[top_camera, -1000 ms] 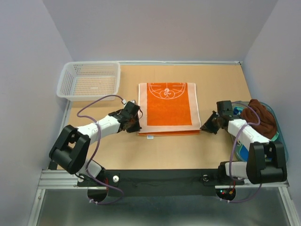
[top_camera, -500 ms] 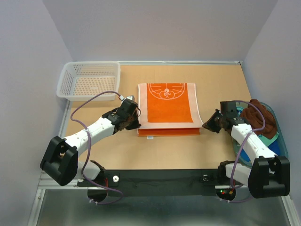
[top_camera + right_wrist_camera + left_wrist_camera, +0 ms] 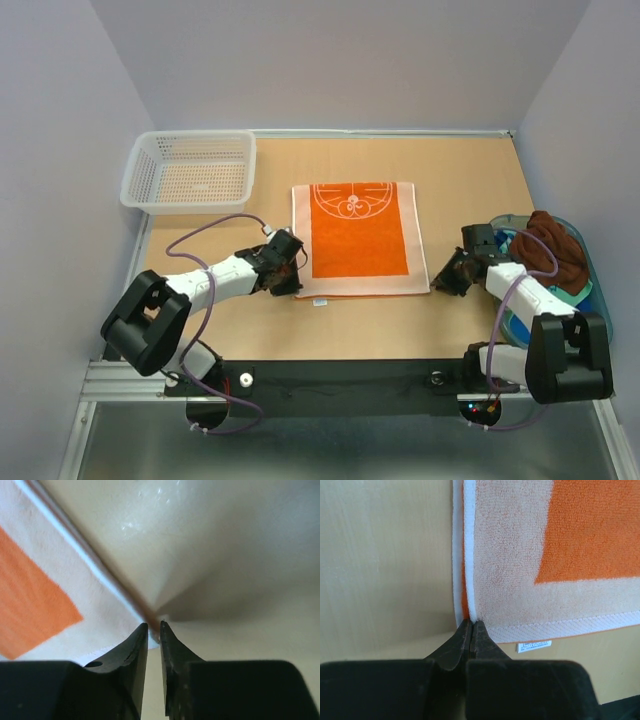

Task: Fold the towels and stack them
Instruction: Fold the towel

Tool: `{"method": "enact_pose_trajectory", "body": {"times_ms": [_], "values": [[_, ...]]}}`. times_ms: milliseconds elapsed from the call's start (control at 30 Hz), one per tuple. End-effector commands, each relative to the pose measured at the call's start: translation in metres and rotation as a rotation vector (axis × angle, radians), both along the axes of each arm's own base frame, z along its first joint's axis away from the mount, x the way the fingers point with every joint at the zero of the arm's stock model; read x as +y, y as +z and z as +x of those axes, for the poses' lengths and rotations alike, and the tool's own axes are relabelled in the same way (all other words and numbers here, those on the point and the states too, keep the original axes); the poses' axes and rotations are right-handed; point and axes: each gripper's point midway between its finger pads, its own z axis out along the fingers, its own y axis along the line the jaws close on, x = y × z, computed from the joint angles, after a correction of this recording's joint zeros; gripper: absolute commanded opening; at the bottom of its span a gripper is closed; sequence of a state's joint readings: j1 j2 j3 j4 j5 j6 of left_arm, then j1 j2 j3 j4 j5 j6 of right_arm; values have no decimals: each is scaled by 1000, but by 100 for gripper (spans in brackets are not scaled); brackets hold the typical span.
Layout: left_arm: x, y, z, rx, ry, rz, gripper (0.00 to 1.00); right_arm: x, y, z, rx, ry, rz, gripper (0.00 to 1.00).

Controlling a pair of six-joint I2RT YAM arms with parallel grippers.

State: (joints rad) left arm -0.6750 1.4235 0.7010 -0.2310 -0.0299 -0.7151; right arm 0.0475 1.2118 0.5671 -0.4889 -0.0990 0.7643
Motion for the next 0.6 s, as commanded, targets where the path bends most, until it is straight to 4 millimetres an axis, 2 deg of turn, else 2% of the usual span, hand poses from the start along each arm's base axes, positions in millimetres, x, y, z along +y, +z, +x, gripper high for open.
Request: {"method": "enact_pose_trajectory", "body": {"times_ms": [0,33,100,167,233,267,333,400,467,567], "values": [[25,-10,-17,24,21,102,11,-20,5,7,-62,-32,-93,32],[26,-9,-18,23,19,101,11,-20,9,6,-73,-31,-92,37],[28,-2,-15,-2,32,104,21,-16,17,6,-89,-20,-71,48],[33,3,-15,-9,40,120,31,-10,38,11,-155,5,-42,50],[30,16,-12,-33,41,102,40,-7,52,14,-192,28,-34,51],[29,23,-11,-50,42,89,46,-2,67,19,-232,49,-9,50],[27,36,-7,-70,43,74,52,5,74,21,-241,87,19,48],[22,51,-2,-100,40,56,53,17,81,23,-250,127,75,42],[21,60,-2,-110,37,60,53,23,79,22,-238,150,94,39],[4,72,1,-130,10,24,51,31,66,18,-207,190,106,34]]}}
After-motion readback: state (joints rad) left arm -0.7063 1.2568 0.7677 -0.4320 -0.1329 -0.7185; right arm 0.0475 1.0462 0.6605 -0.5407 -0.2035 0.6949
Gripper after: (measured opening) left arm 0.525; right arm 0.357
